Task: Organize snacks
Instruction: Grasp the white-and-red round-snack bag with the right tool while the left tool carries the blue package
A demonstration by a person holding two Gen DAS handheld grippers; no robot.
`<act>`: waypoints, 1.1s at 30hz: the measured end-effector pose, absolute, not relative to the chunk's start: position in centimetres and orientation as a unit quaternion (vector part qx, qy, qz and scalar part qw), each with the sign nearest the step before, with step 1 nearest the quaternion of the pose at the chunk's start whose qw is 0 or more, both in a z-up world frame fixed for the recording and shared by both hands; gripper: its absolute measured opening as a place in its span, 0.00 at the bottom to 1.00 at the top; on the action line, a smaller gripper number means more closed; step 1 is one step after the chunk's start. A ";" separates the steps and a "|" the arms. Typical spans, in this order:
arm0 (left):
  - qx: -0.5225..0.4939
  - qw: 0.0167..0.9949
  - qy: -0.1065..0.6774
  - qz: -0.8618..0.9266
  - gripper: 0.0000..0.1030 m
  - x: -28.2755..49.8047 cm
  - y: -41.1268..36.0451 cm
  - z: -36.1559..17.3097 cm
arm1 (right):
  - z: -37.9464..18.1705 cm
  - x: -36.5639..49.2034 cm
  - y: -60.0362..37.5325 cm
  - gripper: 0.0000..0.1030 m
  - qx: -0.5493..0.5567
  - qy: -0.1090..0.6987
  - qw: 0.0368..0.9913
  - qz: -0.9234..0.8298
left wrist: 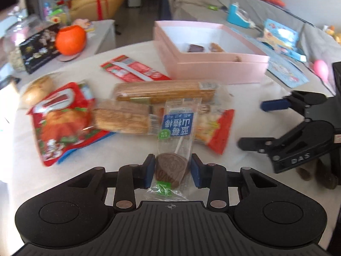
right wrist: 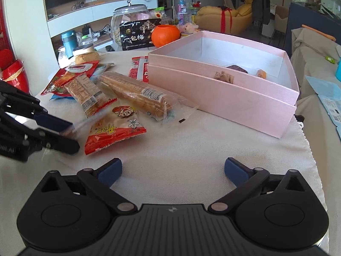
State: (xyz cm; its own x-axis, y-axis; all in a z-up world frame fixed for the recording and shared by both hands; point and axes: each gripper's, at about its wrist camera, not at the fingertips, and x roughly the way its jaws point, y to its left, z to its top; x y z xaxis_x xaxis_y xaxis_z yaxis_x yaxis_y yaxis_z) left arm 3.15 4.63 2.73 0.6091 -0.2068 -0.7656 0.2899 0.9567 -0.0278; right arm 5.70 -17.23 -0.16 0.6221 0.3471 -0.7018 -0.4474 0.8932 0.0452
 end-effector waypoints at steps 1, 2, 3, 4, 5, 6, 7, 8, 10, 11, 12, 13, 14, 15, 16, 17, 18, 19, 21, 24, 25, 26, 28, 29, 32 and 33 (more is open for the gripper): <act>0.050 0.901 0.417 -0.109 0.39 2.7 5.3 2.7 | -0.1 5.6 -17.2 1.00 -0.070 0.375 0.897 0.223; 0.045 0.904 0.416 -0.086 0.39 2.3 6.0 2.6 | 0.0 5.6 -17.1 1.00 -0.071 0.377 0.897 0.221; 0.028 0.904 0.421 -0.063 0.39 2.0 7.0 2.4 | 0.2 5.6 -17.0 0.98 -0.065 0.380 0.897 0.216; 0.012 0.903 0.426 -0.051 0.40 1.9 7.6 2.2 | 0.6 5.6 -16.9 0.93 -0.050 0.381 0.896 0.221; -0.001 0.902 0.429 -0.048 0.41 1.7 8.2 1.9 | 1.0 5.6 -16.7 0.91 -0.031 0.380 0.893 0.238; 0.000 0.905 0.423 -0.051 0.41 1.5 8.3 1.9 | 1.5 5.6 -16.4 0.90 -0.017 0.375 0.891 0.254; 0.005 0.905 0.422 -0.053 0.41 1.4 8.2 1.9 | 2.0 5.7 -15.8 0.90 -0.012 0.367 0.892 0.264; 0.011 0.904 0.424 -0.056 0.42 1.3 8.0 1.9 | 2.5 5.9 -14.8 0.89 -0.020 0.359 0.895 0.266; 0.019 0.900 0.429 -0.071 0.45 1.2 7.7 2.1 | 2.8 6.4 -12.6 0.81 -0.048 0.351 0.897 0.264; 0.023 0.899 0.431 -0.077 0.47 1.2 7.6 2.1 | 2.8 6.9 -11.2 0.79 -0.066 0.353 0.893 0.270; 0.029 0.898 0.432 -0.082 0.48 1.2 7.4 2.1 | 2.6 7.3 -10.0 0.77 -0.082 0.360 0.887 0.275; 0.031 0.897 0.433 -0.087 0.49 1.1 7.3 2.0 | 2.3 7.8 -9.1 0.76 -0.096 0.370 0.882 0.277; 0.031 0.896 0.434 -0.093 0.49 1.0 7.4 2.0 | 1.9 8.5 -8.2 0.75 -0.108 0.385 0.875 0.274; 0.030 0.895 0.434 -0.097 0.49 0.9 7.4 1.9 | 1.5 9.0 -7.7 0.69 -0.114 0.400 0.869 0.267; 0.030 0.895 0.434 -0.101 0.49 0.8 7.5 1.9 | 1.5 9.1 -7.6 0.63 -0.116 0.402 0.869 0.265; 0.030 0.895 0.433 -0.103 0.49 0.6 7.4 1.8 | 1.8 8.9 -7.7 0.56 -0.123 0.405 0.865 0.269; 0.032 0.896 0.431 -0.105 0.49 0.5 7.4 1.7 | 2.2 8.7 -7.9 0.54 -0.132 0.410 0.860 0.274; 0.035 0.896 0.430 -0.106 0.50 0.4 7.3 1.7 | 2.5 8.3 -8.4 0.54 -0.138 0.414 0.857 0.275; 0.043 0.896 0.430 -0.104 0.50 0.4 6.9 1.7 | 3.3 7.2 -9.7 0.53 -0.151 0.418 0.852 0.276; 0.048 0.897 0.430 -0.090 0.48 -0.1 6.2 1.7 | 4.2 5.5 -12.3 0.53 -0.172 0.416 0.853 0.263; 0.052 0.899 0.427 -0.085 0.44 -0.2 5.8 1.7 | 4.5 5.0 -13.3 0.53 -0.174 0.414 0.856 0.255; 0.055 0.900 0.423 -0.088 0.43 -0.4 5.5 1.7 | 4.8 4.5 -14.3 0.53 -0.173 0.414 0.859 0.249; 0.051 0.901 0.418 -0.103 0.42 -0.9 5.0 1.7 | 5.3 3.8 -16.3 0.53 -0.164 0.414 0.864 0.237; 0.045 0.901 0.416 -0.113 0.41 -1.1 4.8 1.8 | 5.5 3.5 -17.4 0.53 -0.158 0.415 0.867 0.227; 0.018 0.900 0.410 -0.149 0.40 -1.5 3.8 2.2 | 6.2 2.8 -20.1 0.53 -0.140 0.411 0.878 0.201; 0.017 0.902 0.403 -0.153 0.40 -1.4 3.4 2.6 | 6.6 2.7 -20.9 0.53 -0.136 0.406 0.883 0.191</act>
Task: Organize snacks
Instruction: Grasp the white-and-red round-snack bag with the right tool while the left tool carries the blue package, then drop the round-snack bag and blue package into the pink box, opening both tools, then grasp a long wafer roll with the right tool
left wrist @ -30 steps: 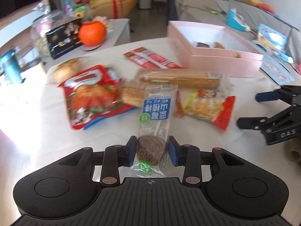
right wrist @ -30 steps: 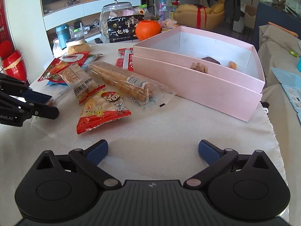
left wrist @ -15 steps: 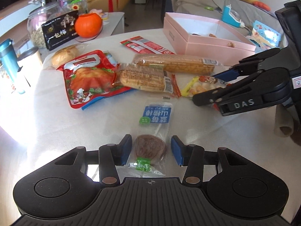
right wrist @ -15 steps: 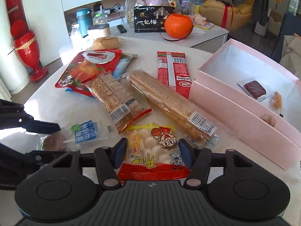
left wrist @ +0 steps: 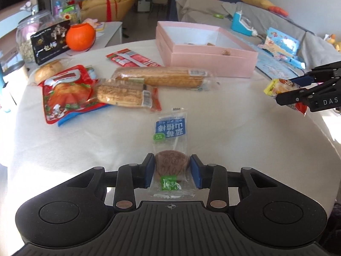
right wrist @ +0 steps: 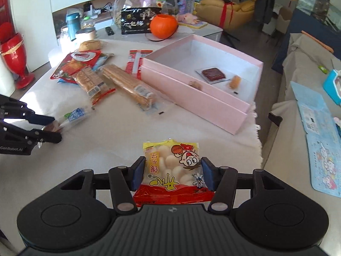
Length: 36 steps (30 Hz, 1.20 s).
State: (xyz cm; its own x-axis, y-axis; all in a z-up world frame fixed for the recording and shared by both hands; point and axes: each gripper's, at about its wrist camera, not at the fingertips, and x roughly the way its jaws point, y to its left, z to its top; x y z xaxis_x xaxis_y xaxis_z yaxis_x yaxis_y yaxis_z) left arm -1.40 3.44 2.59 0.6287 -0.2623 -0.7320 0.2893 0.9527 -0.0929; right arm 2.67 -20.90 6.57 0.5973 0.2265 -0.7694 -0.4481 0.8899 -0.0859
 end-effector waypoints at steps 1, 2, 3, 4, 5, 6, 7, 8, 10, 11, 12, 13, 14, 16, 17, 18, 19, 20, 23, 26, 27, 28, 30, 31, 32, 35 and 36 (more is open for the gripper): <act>0.016 0.906 0.393 -0.155 0.40 -1.2 3.1 3.2 | 6.9 2.5 -21.7 0.53 -0.132 0.401 0.888 0.182; 0.013 0.911 0.381 -0.159 0.40 -0.9 2.8 4.1 | 7.4 2.5 -22.5 0.53 -0.126 0.394 0.894 0.174; 0.006 0.916 0.364 -0.166 0.40 -0.2 2.5 5.5 | 8.0 2.4 -23.2 0.53 -0.118 0.387 0.899 0.168; 0.001 0.921 0.349 -0.173 0.40 0.5 2.2 6.8 | 8.6 2.4 -23.7 0.53 -0.112 0.378 0.904 0.164; -0.003 0.926 0.332 -0.179 0.40 1.5 1.8 8.2 | 9.5 2.4 -24.3 0.53 -0.104 0.365 0.911 0.161; -0.010 0.931 0.314 -0.186 0.40 2.9 1.3 9.9 | 10.5 2.7 -24.7 0.53 -0.098 0.349 0.919 0.158; -0.020 0.934 0.297 -0.196 0.41 4.5 0.9 11.3 | 11.6 3.1 -24.9 0.53 -0.094 0.331 0.926 0.154; -0.040 0.935 0.282 -0.211 0.43 6.6 0.5 12.6 | 12.8 3.8 -25.0 0.53 -0.087 0.312 0.934 0.150; -0.101 0.925 0.270 -0.246 0.44 11.2 0.2 13.6 | 14.9 5.9 -25.1 0.54 -0.051 0.280 0.948 0.145; -0.132 0.917 0.276 -0.256 0.44 13.7 0.2 13.4 | 15.8 7.4 -25.2 0.54 -0.019 0.262 0.953 0.151; -0.155 0.911 0.289 -0.250 0.43 15.6 0.2 12.9 | 16.3 8.6 -25.1 0.58 -0.002 0.250 0.956 0.156; -0.168 0.907 0.305 -0.235 0.42 17.0 0.4 12.4 | 16.6 10.0 -24.8 0.70 0.003 0.248 0.956 0.154; -0.175 0.907 0.313 -0.221 0.42 17.6 0.7 11.9 | 16.6 11.6 -24.4 0.73 0.000 0.256 0.956 0.143; -0.174 0.913 0.308 -0.203 0.42 16.8 2.0 10.8 | 16.2 12.9 -24.1 0.72 -0.001 0.268 0.955 0.127; -0.165 0.917 0.306 -0.196 0.42 16.1 2.6 10.4 | 15.9 13.0 -24.2 0.72 -0.003 0.273 0.953 0.130; -0.149 0.924 0.306 -0.177 0.42 15.1 3.7 9.7 | 15.4 12.7 -24.3 0.72 -0.006 0.277 0.951 0.137; -0.131 0.930 0.306 -0.156 0.42 14.3 4.5 9.2 | 14.8 12.2 -24.3 0.72 -0.012 0.281 0.949 0.145; -0.113 0.936 0.304 -0.133 0.42 13.6 5.5 8.8 | 14.2 11.9 -24.2 0.72 -0.020 0.286 0.946 0.150; -0.105 0.947 0.295 -0.074 0.42 11.7 8.9 7.7 | 11.8 11.4 -22.8 0.72 -0.045 0.318 0.933 0.163; -0.131 0.949 0.287 -0.027 0.42 10.3 12.4 7.3 | 9.8 10.8 -20.1 0.72 -0.062 0.334 0.921 0.191; -0.132 0.949 0.286 -0.016 0.42 10.1 13.3 7.3 | 9.3 10.7 -18.8 0.72 -0.067 0.339 0.915 0.206; -0.134 0.949 0.284 -0.003 0.42 10.0 14.3 7.3 | 8.8 10.5 -17.5 0.72 -0.072 0.343 0.910 0.222; -0.143 0.950 0.275 0.027 0.42 9.9 16.4 7.7 | 7.7 10.2 -14.5 0.72 -0.087 0.346 0.900 0.251; -0.148 0.951 0.267 0.043 0.42 9.8 17.5 8.0 | 7.3 10.0 -13.0 0.72 -0.096 0.345 0.896 0.262; -0.152 0.952 0.259 0.056 0.42 9.9 18.3 8.3 | 6.8 9.8 -11.5 0.72 -0.102 0.345 0.892 0.273; -0.161 0.949 0.260 0.075 0.42 10.3 20.3 8.5 | 5.3 9.8 -7.3 0.72 -0.108 0.349 0.879 0.306; -0.166 0.947 0.265 0.072 0.42 10.4 20.6 8.3 | 4.8 9.8 -6.1 0.72 -0.110 0.349 0.877 0.312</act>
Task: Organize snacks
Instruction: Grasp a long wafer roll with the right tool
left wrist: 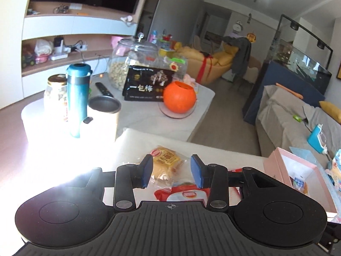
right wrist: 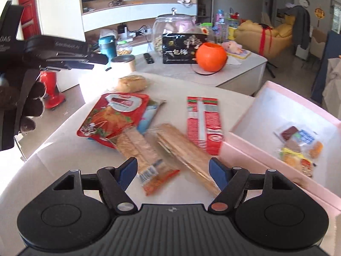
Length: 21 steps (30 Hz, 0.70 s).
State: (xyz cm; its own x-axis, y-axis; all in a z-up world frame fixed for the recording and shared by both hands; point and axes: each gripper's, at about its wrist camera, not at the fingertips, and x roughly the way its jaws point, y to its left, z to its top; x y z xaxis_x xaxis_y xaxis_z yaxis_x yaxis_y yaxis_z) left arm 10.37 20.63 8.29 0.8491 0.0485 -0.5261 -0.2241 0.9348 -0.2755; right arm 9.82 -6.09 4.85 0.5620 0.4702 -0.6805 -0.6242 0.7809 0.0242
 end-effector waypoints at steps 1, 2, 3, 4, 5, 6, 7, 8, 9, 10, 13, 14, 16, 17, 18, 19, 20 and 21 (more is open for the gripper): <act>-0.168 0.946 0.269 0.064 0.42 10.4 20.7 8.0 | 4.3 10.0 -4.9 0.72 -0.115 0.349 0.875 0.315; -0.166 0.945 0.275 0.052 0.42 10.2 20.5 7.6 | 3.6 10.1 -3.7 0.72 -0.121 0.351 0.874 0.315; -0.161 0.945 0.282 0.043 0.42 10.0 20.2 7.1 | 3.1 10.2 -2.8 0.71 -0.126 0.353 0.872 0.314; -0.154 0.944 0.289 0.036 0.42 9.8 20.0 6.7 | 2.7 10.2 -2.2 0.61 -0.129 0.355 0.870 0.316; -0.147 0.943 0.296 0.031 0.42 9.6 19.7 6.3 | 2.4 10.1 -1.8 0.52 -0.135 0.362 0.866 0.318; -0.139 0.942 0.303 0.029 0.42 9.1 19.0 5.8 | 2.2 9.8 -1.5 0.42 -0.148 0.365 0.864 0.314; -0.133 0.942 0.308 0.028 0.42 8.9 18.7 5.4 | 2.2 9.3 -1.4 0.37 -0.161 0.362 0.864 0.311; -0.128 0.942 0.310 0.025 0.42 8.7 18.4 5.2 | 2.2 8.6 -1.7 0.37 -0.176 0.358 0.863 0.309; -0.122 0.943 0.309 0.018 0.42 8.4 17.9 5.0 | 2.2 8.0 -2.2 0.37 -0.181 0.359 0.862 0.310; -0.119 0.944 0.307 0.009 0.42 8.3 17.4 5.0 | 2.2 7.5 -2.8 0.37 -0.183 0.363 0.858 0.312; -0.131 0.942 0.308 -0.031 0.42 7.9 15.4 5.2 | 2.4 6.0 -5.5 0.37 -0.179 0.375 0.854 0.313; -0.139 0.939 0.310 -0.047 0.42 7.7 14.6 5.2 | 2.7 5.7 -6.4 0.37 -0.172 0.380 0.851 0.320; -0.148 0.935 0.315 -0.068 0.42 7.2 13.0 5.1 | 3.4 5.3 -8.2 0.38 -0.150 0.390 0.846 0.332; -0.147 0.933 0.319 -0.073 0.42 6.9 12.4 5.0 | 3.9 5.2 -9.0 0.40 -0.139 0.386 0.849 0.332; -0.142 0.932 0.325 -0.079 0.42 6.5 11.7 4.9 | 4.4 5.1 -9.6 0.45 -0.135 0.377 0.856 0.328; -0.135 0.930 0.330 -0.084 0.42 5.9 11.1 4.8 | 4.9 5.1 -10.2 0.53 -0.136 0.361 0.866 0.319; -0.128 0.928 0.337 -0.089 0.42 5.3 10.6 4.8 | 5.4 5.3 -10.7 0.56 -0.137 0.348 0.874 0.309; -0.124 0.927 0.343 -0.094 0.42 4.7 10.4 4.8 | 5.7 5.8 -11.2 0.60 -0.135 0.339 0.883 0.296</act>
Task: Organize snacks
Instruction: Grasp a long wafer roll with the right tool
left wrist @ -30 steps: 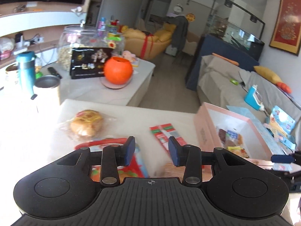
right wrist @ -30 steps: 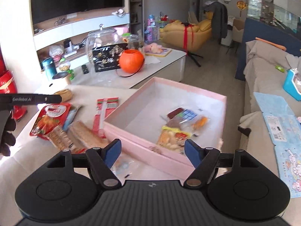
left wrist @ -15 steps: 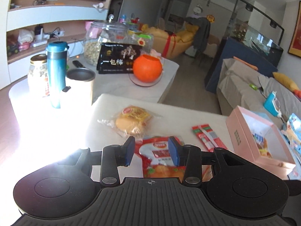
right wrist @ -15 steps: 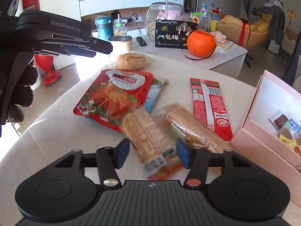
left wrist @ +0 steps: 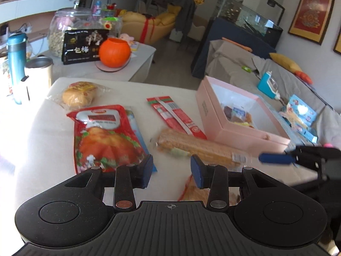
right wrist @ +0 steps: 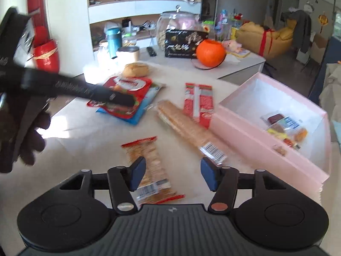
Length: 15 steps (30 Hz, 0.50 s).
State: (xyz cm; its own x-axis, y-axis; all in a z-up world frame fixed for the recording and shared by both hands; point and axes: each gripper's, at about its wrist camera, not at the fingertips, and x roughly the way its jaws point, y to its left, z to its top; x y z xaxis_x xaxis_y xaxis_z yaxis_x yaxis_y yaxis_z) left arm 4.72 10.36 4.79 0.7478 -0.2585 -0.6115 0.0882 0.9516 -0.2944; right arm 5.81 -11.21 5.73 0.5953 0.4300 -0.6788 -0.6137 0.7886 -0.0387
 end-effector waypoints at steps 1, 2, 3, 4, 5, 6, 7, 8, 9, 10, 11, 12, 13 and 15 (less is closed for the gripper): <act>-0.123 0.924 0.349 -0.097 0.42 4.1 10.2 4.8 | 5.9 6.4 -11.6 0.60 -0.131 0.335 0.889 0.285; -0.124 0.921 0.356 -0.102 0.42 3.6 10.0 4.8 | 6.1 7.2 -12.2 0.60 -0.123 0.331 0.894 0.274; -0.128 0.915 0.366 -0.111 0.42 3.0 9.8 4.7 | 6.0 8.0 -12.7 0.60 -0.117 0.330 0.899 0.264; -0.130 0.911 0.373 -0.119 0.42 2.6 9.8 4.6 | 5.9 8.9 -13.2 0.60 -0.111 0.330 0.904 0.249; -0.129 0.907 0.379 -0.126 0.42 2.2 9.6 4.6 | 5.6 10.0 -13.8 0.60 -0.104 0.337 0.908 0.228; -0.127 0.906 0.383 -0.130 0.42 1.8 9.4 4.5 | 5.4 10.7 -14.3 0.60 -0.096 0.344 0.908 0.218; -0.125 0.905 0.386 -0.132 0.42 1.6 9.3 4.5 | 5.3 11.3 -14.8 0.59 -0.087 0.351 0.907 0.215; -0.125 0.903 0.388 -0.133 0.42 1.4 9.1 4.4 | 5.1 11.9 -15.5 0.59 -0.073 0.361 0.903 0.220; -0.129 0.902 0.390 -0.135 0.42 1.4 9.0 4.3 | 4.8 12.4 -16.0 0.59 -0.064 0.367 0.902 0.219; -0.134 0.900 0.391 -0.137 0.42 1.5 8.8 4.1 | 4.6 12.8 -16.4 0.59 -0.063 0.369 0.903 0.212; -0.138 0.898 0.393 -0.139 0.42 1.6 8.6 3.9 | 4.2 13.1 -16.6 0.59 -0.070 0.366 0.907 0.197; -0.141 0.897 0.396 -0.139 0.42 1.7 8.3 3.8 | 3.9 13.4 -16.7 0.59 -0.084 0.361 0.912 0.177; -0.142 0.895 0.398 -0.140 0.42 1.7 8.0 3.6 | 3.6 13.6 -16.9 0.59 -0.096 0.355 0.917 0.157; -0.143 0.892 0.403 -0.145 0.42 1.9 7.4 3.3 | 3.0 14.1 -17.3 0.59 -0.102 0.355 0.920 0.133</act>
State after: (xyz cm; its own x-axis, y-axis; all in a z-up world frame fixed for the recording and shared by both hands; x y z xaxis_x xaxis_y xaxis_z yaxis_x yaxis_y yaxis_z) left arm 1.94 7.35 3.33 0.6331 -0.3738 -0.6778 0.1433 0.9172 -0.3719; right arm 14.11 -17.34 3.03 0.7132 0.1716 -0.6796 -0.3162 0.9441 -0.0935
